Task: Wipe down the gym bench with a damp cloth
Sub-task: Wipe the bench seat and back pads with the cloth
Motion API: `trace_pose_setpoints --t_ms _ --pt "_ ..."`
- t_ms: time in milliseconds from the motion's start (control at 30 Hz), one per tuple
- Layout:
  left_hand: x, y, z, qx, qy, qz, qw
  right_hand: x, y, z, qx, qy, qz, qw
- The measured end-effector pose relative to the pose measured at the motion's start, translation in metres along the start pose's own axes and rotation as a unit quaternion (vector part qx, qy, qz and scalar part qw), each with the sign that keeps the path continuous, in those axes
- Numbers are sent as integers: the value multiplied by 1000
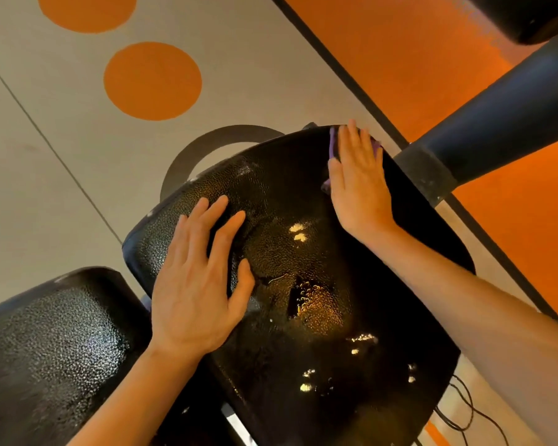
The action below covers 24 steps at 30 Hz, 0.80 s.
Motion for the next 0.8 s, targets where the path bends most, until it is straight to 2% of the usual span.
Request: trace_pose_setpoints --t_ms 67,133,200,267,333,467,667,733,800 --pt "0 0 -1 1 -4 -3 1000 -1 1 19 31 -1 15 999" --pt "-1 0 0 3 -8 -7 1000 1 0 -20 -12 18 49 999" --pt "0 0 0 5 -10 -9 1000 3 -2 -90 -72 42 40 996" --pt "-1 0 -1 4 -11 -10 1000 3 -10 -120 -110 69 26 991" --pt "-1 0 -1 6 -11 -12 1000 2 -7 -83 -107 68 25 992" --pt "0 -2 -1 7 -17 -11 1000 3 18 2 -26 29 23 999" --pt "-2 -1 -2 2 -5 -6 1000 14 23 -164 -115 53 -9 992" --pt "-5 0 -1 11 10 -14 1000 14 23 -136 -110 46 1 993" --pt "-10 4 -6 10 17 -16 1000 13 33 -72 -63 22 4 998"
Point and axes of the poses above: each hand's wrist, its own z-axis towards the middle knuckle, its own x-axis out of the palm, y = z × x, the point moved 1 cm from there along z, towards the middle knuckle, and after that the axes turned 6 degrees about y, right-handed, at the moved point
